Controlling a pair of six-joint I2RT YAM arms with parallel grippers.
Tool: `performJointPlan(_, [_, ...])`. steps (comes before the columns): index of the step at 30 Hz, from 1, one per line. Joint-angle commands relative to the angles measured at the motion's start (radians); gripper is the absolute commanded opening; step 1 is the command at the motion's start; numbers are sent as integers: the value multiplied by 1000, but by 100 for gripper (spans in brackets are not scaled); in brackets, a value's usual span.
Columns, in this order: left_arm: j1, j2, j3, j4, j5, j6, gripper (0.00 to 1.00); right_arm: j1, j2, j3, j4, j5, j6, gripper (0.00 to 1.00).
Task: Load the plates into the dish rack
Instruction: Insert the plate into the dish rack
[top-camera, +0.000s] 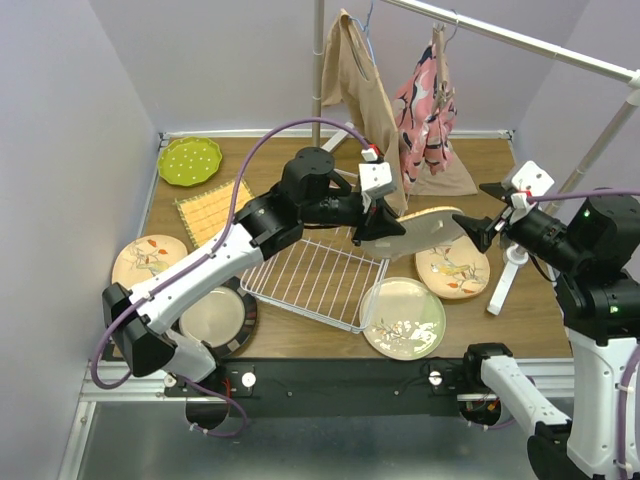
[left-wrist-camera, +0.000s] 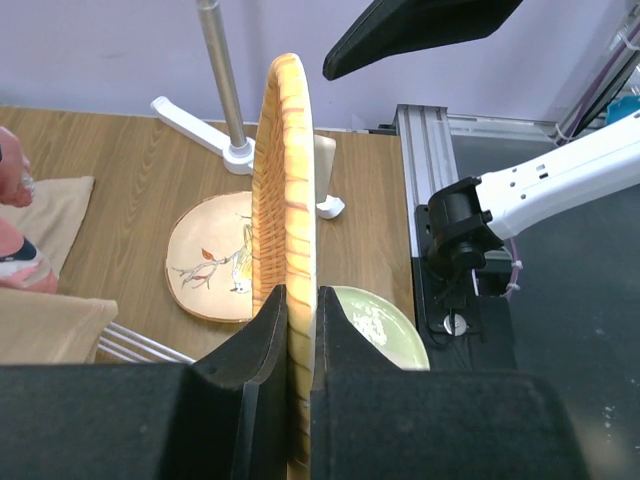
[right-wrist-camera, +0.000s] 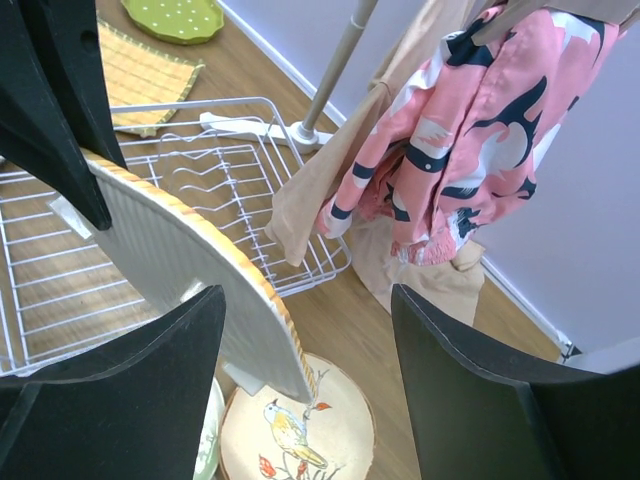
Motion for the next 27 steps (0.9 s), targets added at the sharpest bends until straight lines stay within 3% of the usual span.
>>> performJointPlan(1, [24,-82,-14,30,-6,-51,0,-5,13,15,56,24,66,75])
performJointPlan(11, [104,-165,-64,-57,-40,-43,0,-5,27,-8,96,45,135,76])
performJointPlan(27, [188,-193,-26,-154,-84,-25,0,-5,28,-87,96,28,152,76])
